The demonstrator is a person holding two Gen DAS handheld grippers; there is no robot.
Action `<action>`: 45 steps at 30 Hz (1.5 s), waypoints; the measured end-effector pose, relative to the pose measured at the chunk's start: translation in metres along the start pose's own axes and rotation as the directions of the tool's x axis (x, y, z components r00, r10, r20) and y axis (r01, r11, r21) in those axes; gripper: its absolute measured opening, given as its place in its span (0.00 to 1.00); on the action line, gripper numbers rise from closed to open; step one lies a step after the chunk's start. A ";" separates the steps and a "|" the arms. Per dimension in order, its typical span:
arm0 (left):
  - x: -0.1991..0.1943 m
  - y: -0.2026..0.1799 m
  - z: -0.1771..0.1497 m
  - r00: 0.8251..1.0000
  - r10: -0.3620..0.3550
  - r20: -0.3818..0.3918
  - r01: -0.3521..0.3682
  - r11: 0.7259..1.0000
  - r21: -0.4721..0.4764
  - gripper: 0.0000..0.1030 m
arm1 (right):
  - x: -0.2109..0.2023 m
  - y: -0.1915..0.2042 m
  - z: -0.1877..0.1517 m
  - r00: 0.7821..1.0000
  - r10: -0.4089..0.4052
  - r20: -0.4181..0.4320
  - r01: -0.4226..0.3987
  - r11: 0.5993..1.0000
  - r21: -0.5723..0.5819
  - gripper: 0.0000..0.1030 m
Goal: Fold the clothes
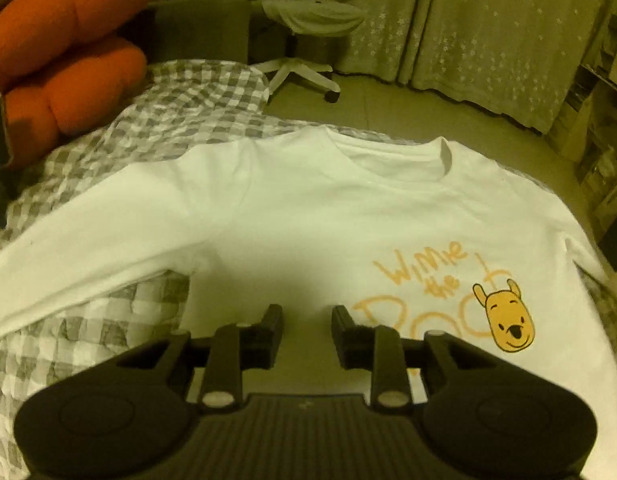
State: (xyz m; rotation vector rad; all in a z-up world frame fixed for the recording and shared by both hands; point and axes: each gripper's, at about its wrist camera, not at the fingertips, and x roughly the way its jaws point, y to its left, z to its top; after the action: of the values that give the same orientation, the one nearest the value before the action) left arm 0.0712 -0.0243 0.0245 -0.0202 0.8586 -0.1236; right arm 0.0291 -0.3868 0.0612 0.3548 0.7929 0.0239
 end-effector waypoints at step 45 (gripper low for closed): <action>-0.007 0.037 0.017 0.997 -0.076 -0.019 0.073 0.989 -0.129 0.40 | 0.048 0.021 0.035 0.983 -0.083 0.166 0.131 0.943 -0.305 0.40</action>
State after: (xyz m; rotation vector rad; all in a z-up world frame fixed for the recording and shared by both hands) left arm 0.0829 0.0131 0.0384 -0.1717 0.8886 -0.1389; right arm 0.0897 -0.3705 0.0575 0.0085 0.6440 0.0208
